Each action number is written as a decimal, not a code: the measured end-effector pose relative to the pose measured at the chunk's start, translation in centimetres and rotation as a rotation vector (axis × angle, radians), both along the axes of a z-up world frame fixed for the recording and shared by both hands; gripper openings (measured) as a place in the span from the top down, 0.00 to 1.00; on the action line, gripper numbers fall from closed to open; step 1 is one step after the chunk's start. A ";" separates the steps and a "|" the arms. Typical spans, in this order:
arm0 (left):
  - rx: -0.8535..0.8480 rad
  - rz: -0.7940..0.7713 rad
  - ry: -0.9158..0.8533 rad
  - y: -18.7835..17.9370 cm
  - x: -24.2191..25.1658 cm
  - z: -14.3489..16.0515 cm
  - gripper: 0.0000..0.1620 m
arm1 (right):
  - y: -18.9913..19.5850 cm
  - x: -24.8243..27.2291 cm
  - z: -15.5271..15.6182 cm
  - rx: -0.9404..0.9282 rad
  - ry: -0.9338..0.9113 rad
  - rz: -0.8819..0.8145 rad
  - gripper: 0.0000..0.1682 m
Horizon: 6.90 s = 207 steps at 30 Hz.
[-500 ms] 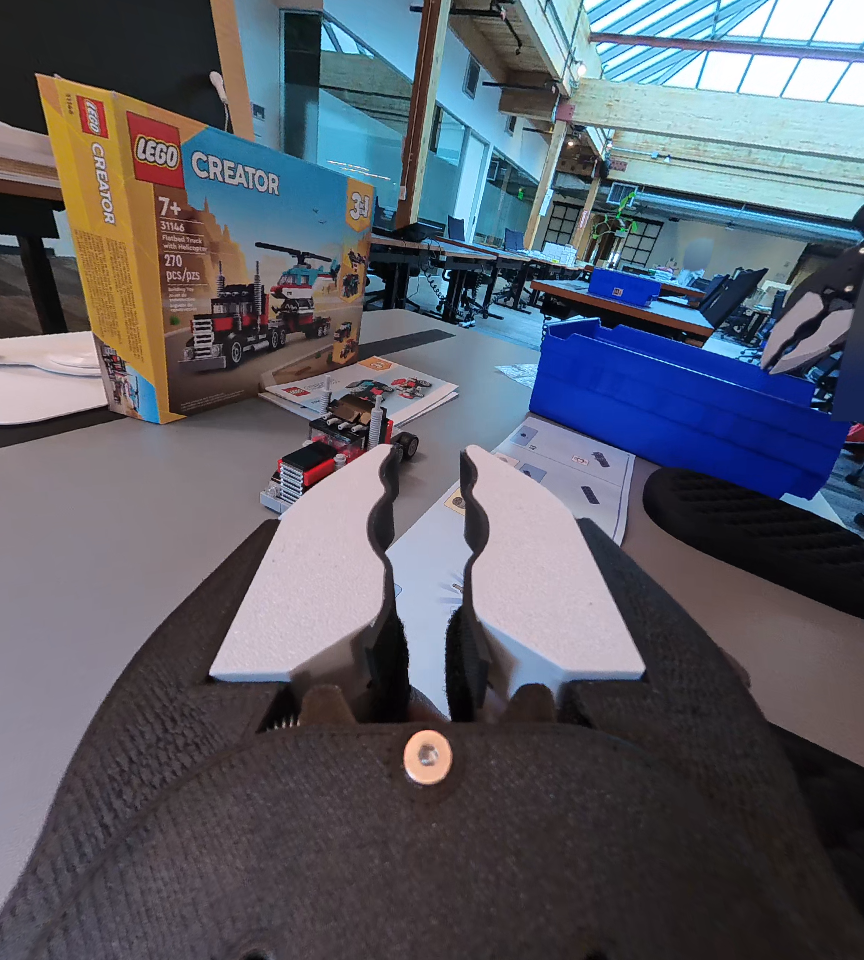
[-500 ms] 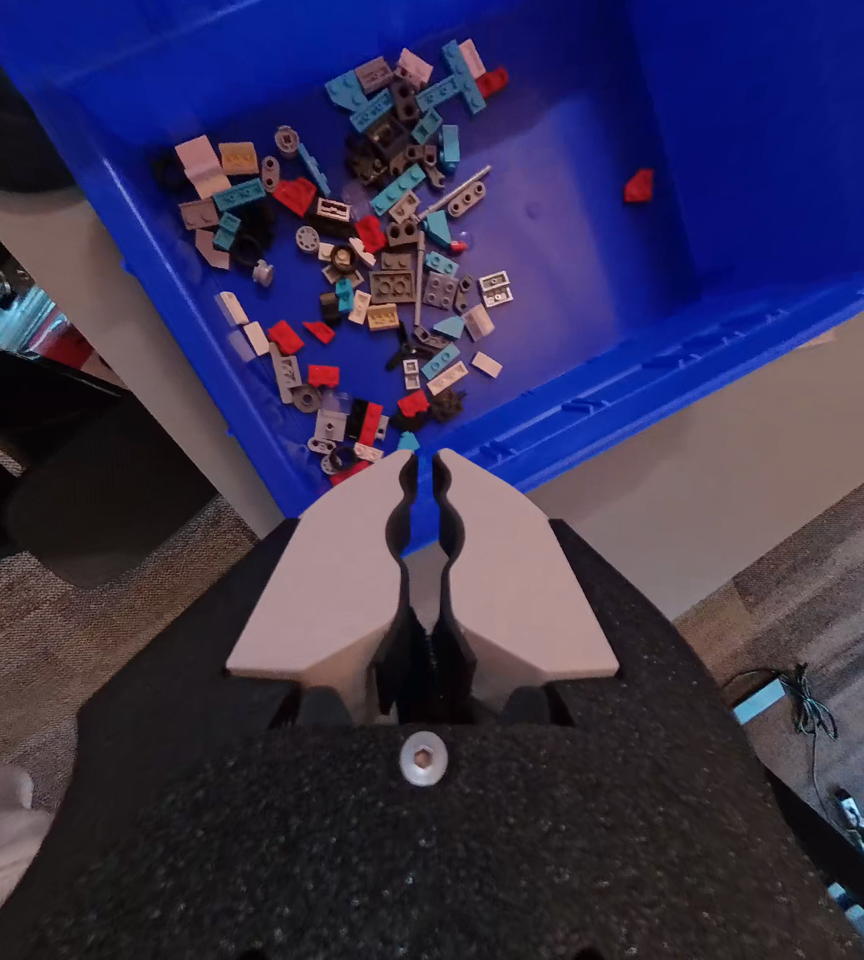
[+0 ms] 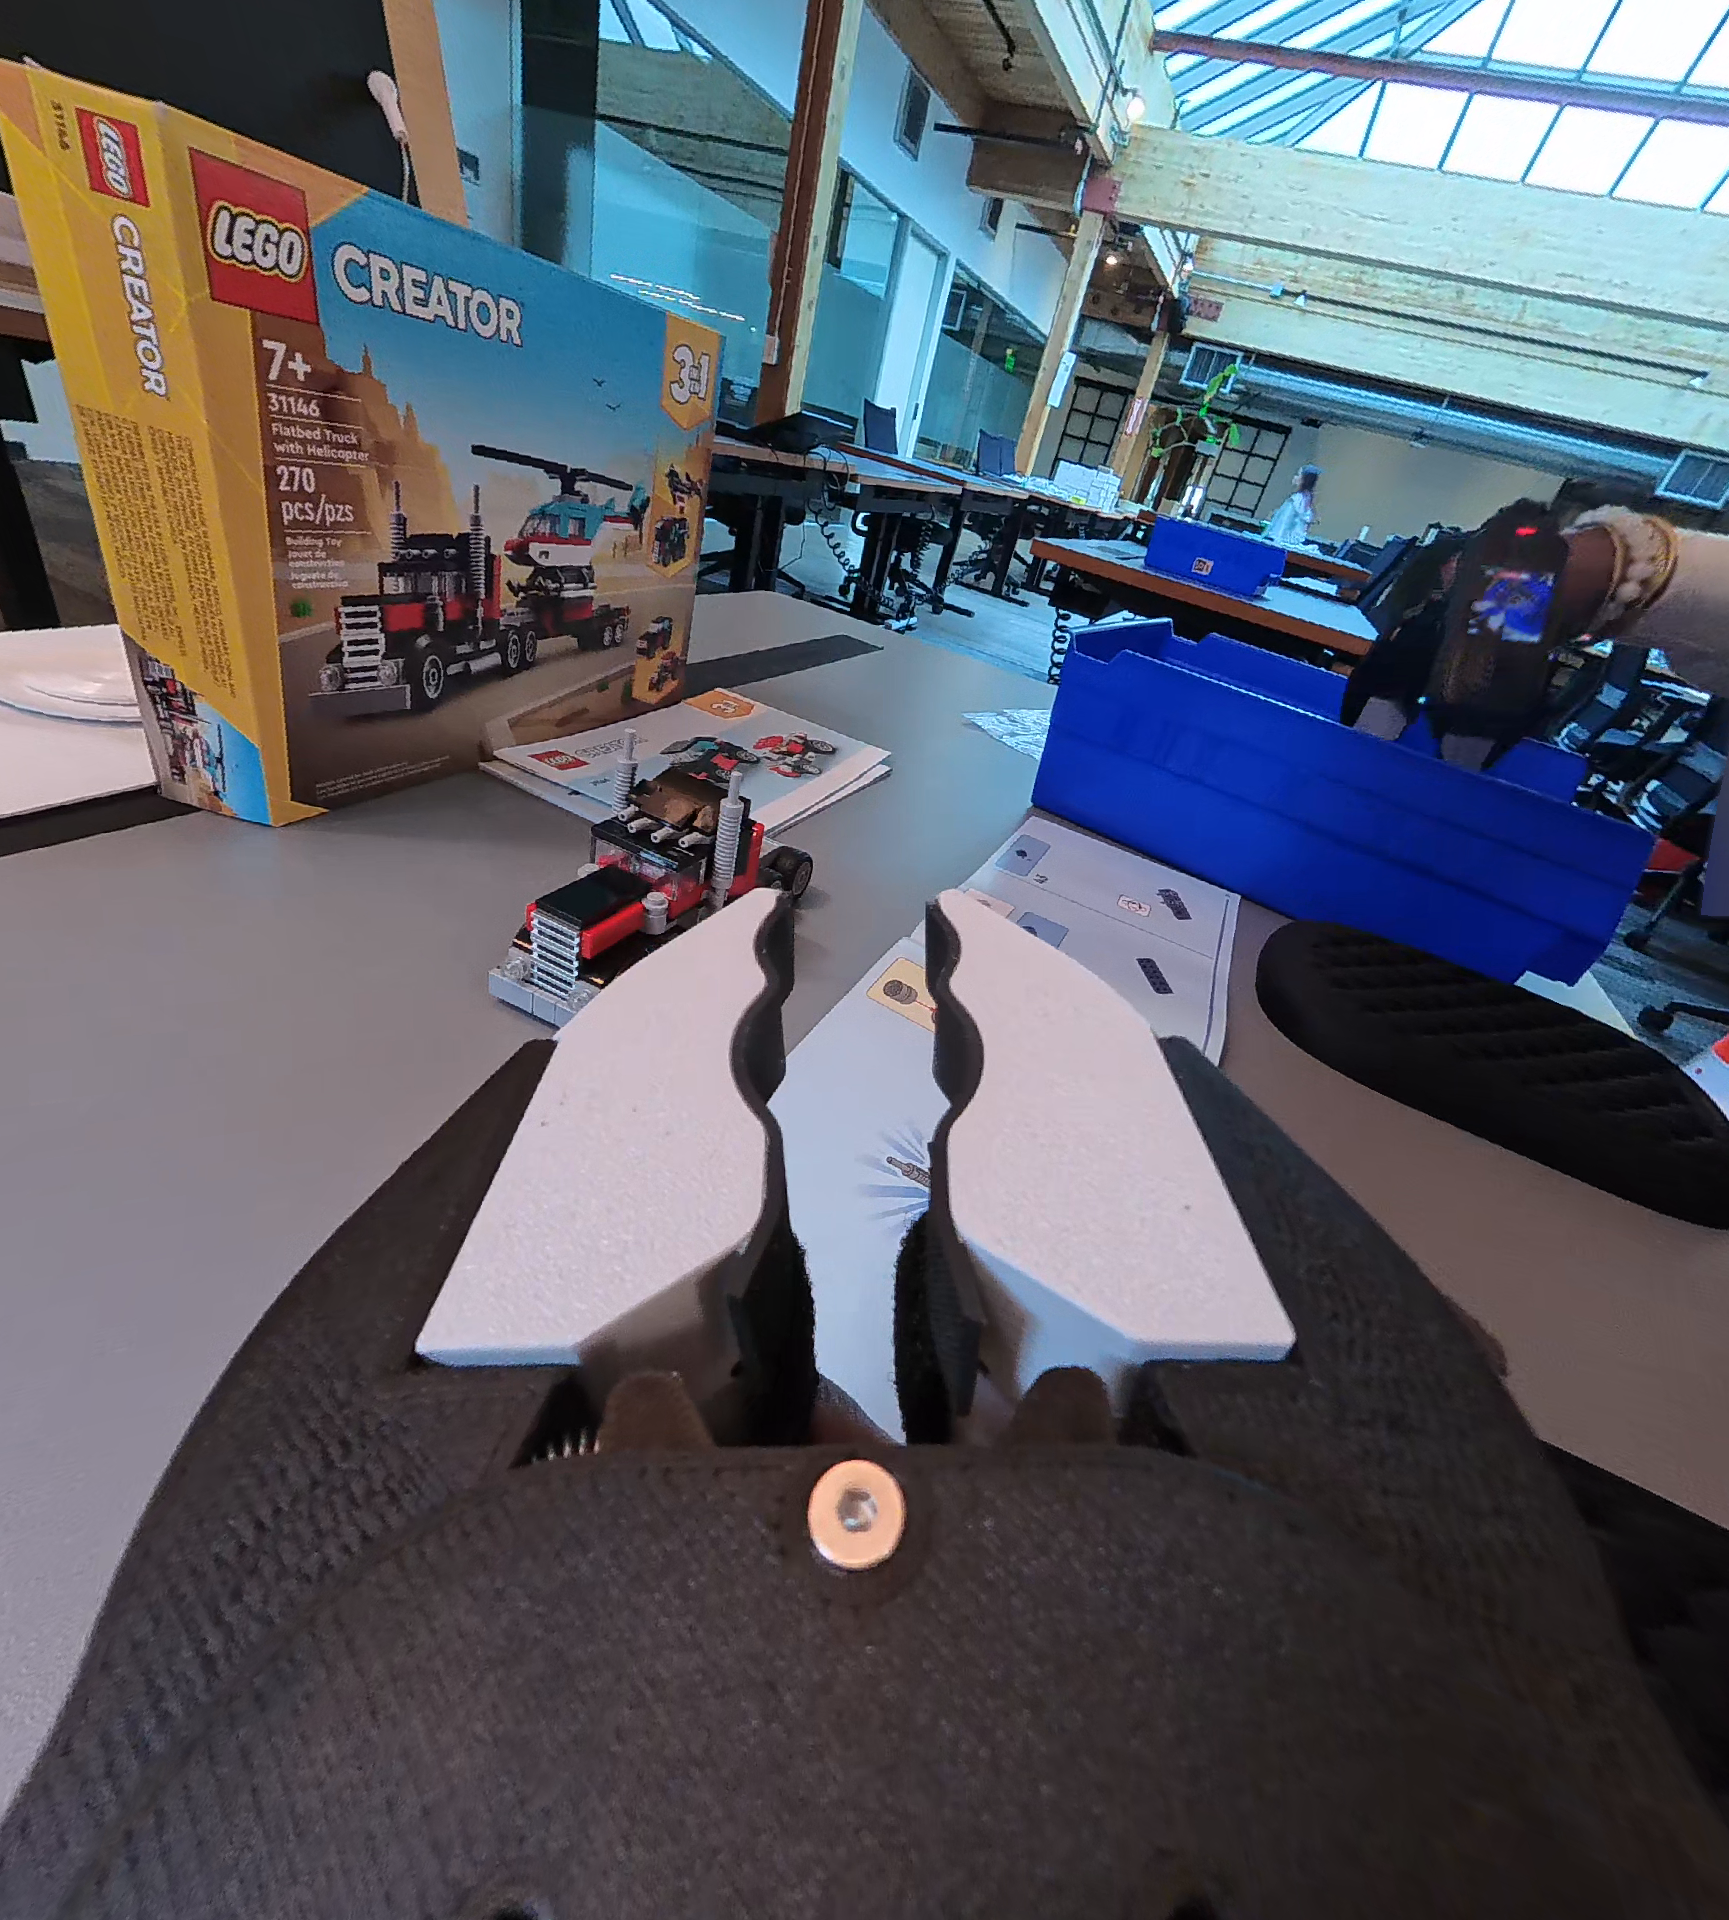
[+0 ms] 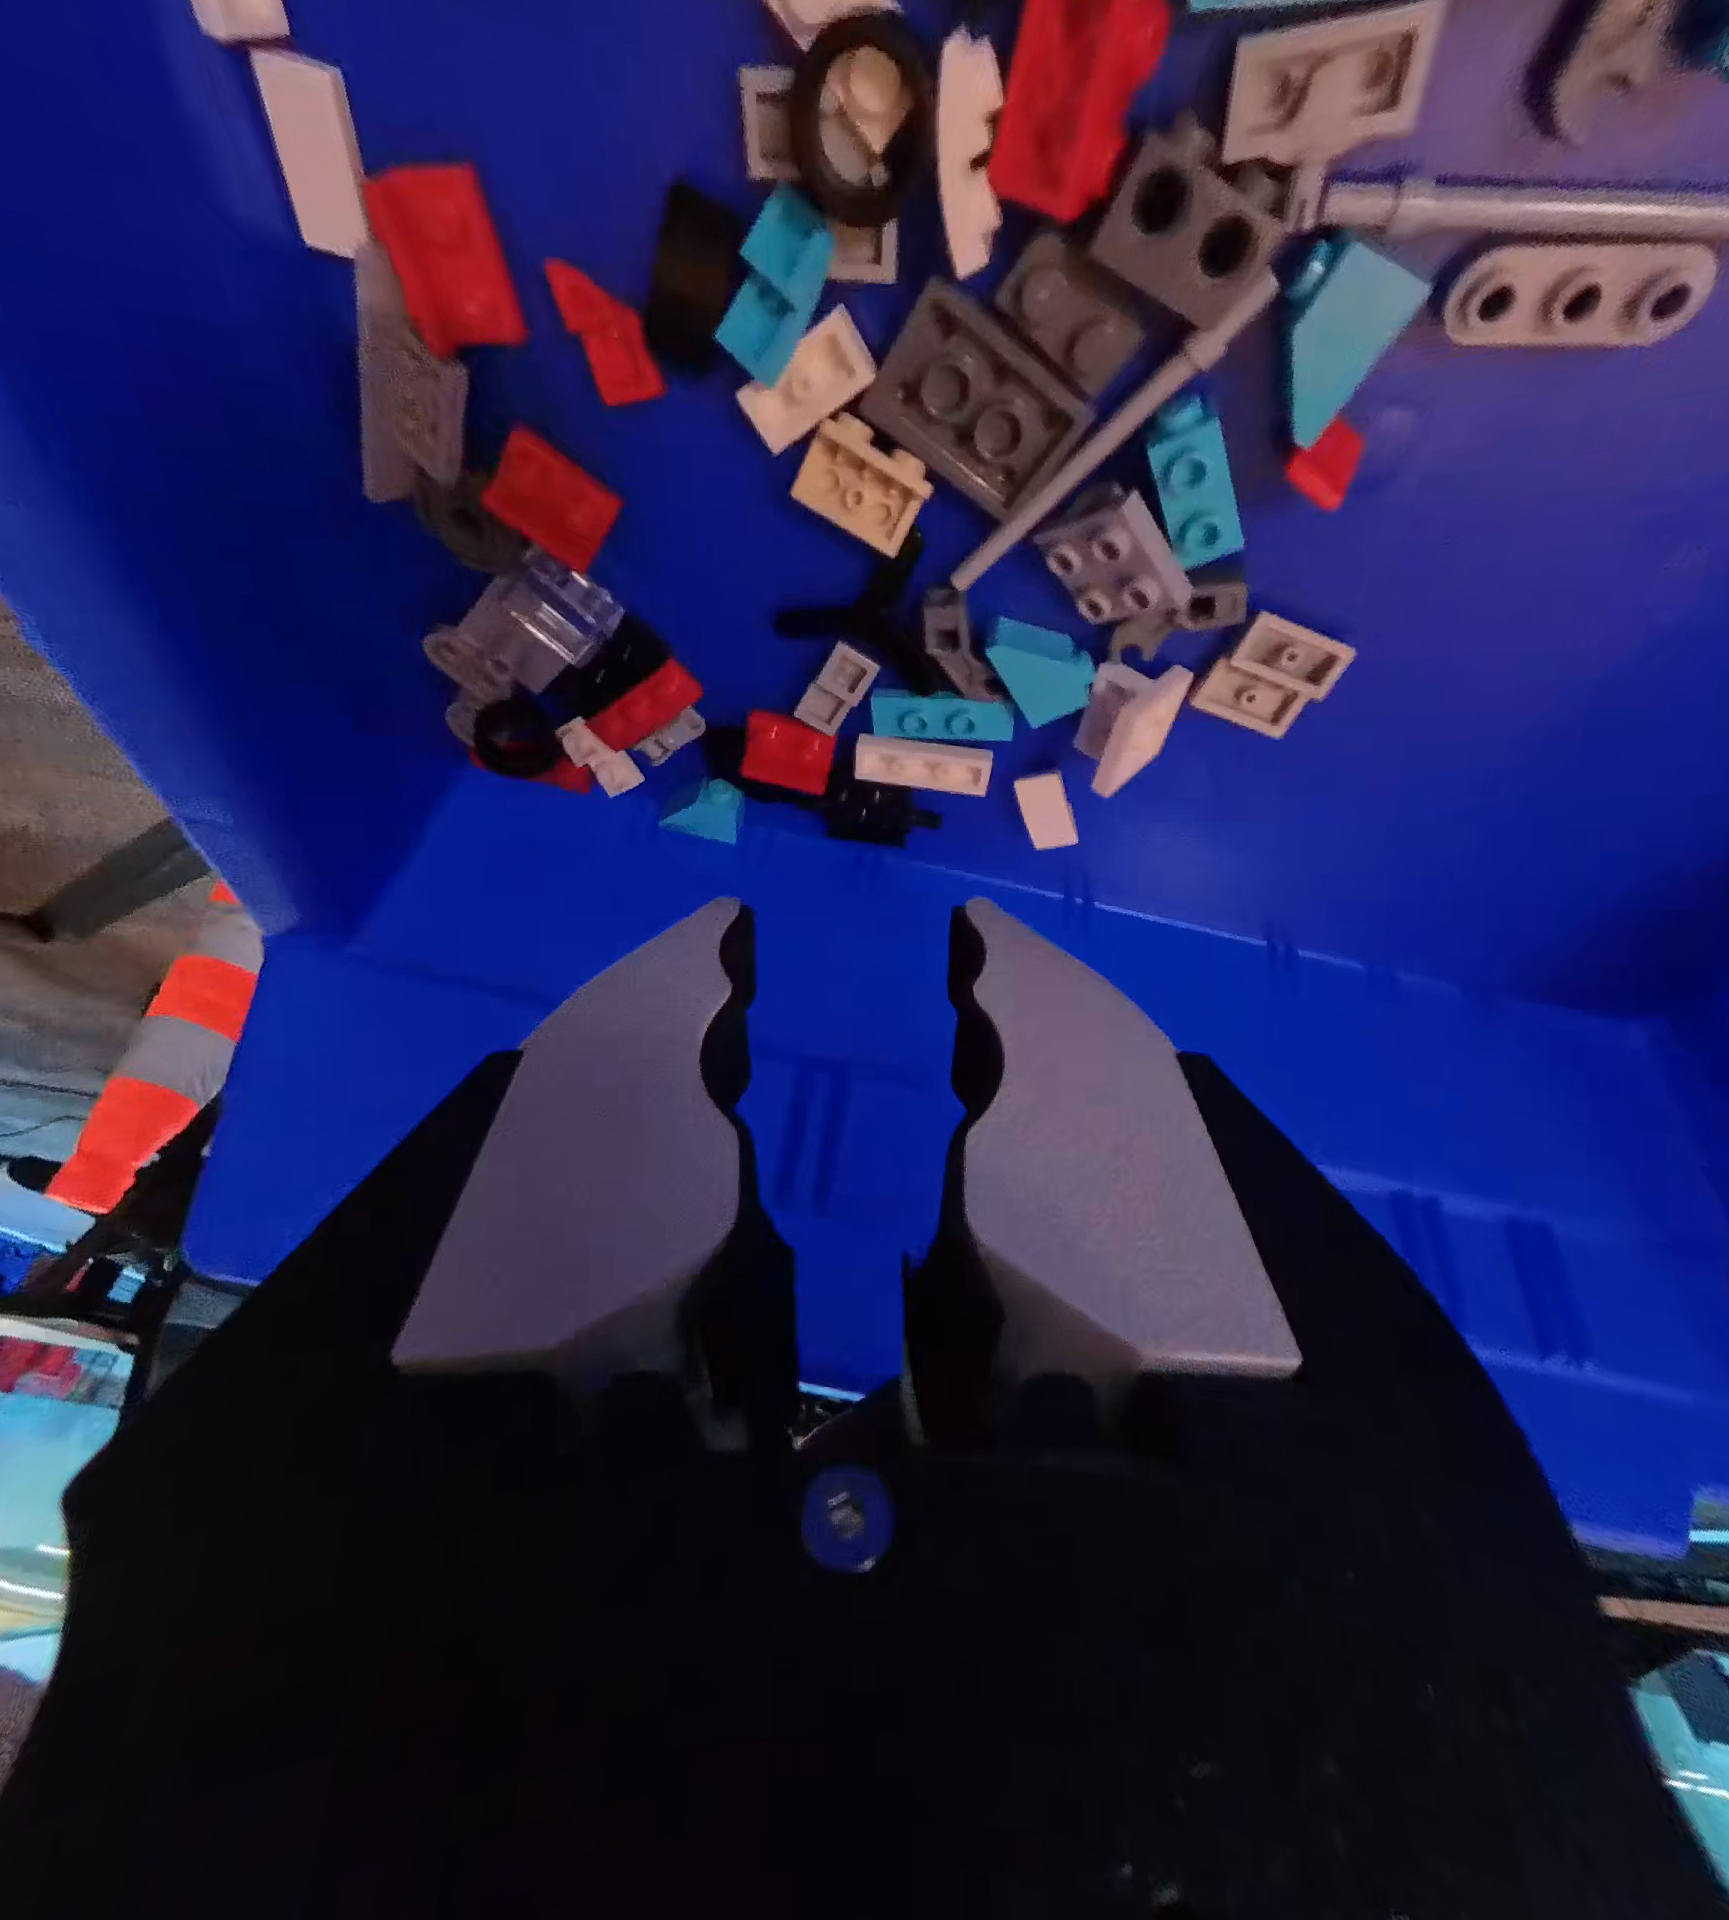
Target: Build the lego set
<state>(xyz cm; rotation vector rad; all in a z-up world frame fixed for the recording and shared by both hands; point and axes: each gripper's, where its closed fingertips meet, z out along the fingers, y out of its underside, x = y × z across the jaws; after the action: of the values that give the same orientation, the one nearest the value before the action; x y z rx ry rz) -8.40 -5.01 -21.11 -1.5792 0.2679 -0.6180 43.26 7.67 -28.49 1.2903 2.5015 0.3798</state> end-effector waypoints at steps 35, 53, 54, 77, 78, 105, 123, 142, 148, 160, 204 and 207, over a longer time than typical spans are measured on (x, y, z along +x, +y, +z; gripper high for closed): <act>0.012 -0.054 0.000 -0.4 0.6 0.1 0.83 | -0.3 -0.9 -0.1 0.017 0.168 -0.056 0.95; -0.010 -0.085 -0.041 -0.3 0.6 0.1 0.83 | 0.0 -11.4 -1.9 -0.195 0.578 -0.046 0.80; -0.010 -0.085 -0.041 -0.3 0.6 0.1 0.83 | -0.1 -11.5 -1.9 -0.206 0.593 -0.036 0.80; 0.206 -0.132 0.099 0.1 5.8 5.5 0.80 | -12.9 -25.7 20.4 -1.216 1.737 -0.864 0.90; 0.201 -0.142 0.108 0.5 5.9 5.4 0.80 | -13.5 -26.6 20.8 -1.258 1.763 -0.886 0.90; -0.323 -0.481 0.462 -0.3 10.3 -6.7 0.79 | -3.0 -22.9 10.2 -0.347 1.764 -1.112 0.90; -0.296 -0.459 0.329 0.1 9.4 -5.5 0.78 | -5.8 -24.9 4.8 -0.192 1.186 -0.898 0.73; -0.050 -0.223 -0.012 1.0 4.9 -0.5 0.78 | -10.1 -4.6 6.0 -0.333 1.196 -0.463 0.87; -0.079 -0.194 -0.033 1.3 4.7 -0.7 0.78 | -4.8 0.7 9.4 -0.039 1.267 -0.592 0.85; -0.136 -0.223 -0.036 1.6 5.0 -1.3 0.78 | -4.0 -6.7 5.4 -0.167 0.894 -0.445 0.86; -0.126 -0.398 -0.063 0.3 6.3 -0.9 0.78 | -1.8 -8.9 -2.3 0.039 0.842 -0.907 0.96; -0.126 -0.419 -0.072 0.1 6.4 -0.9 0.78 | -1.4 -8.5 -0.7 0.077 0.903 -0.924 0.97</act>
<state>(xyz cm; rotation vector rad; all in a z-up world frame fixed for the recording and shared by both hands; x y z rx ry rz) -2.04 -4.90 -21.97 -1.6289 0.5209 -1.0304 34.78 6.24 -29.22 2.8861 2.0341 -0.4250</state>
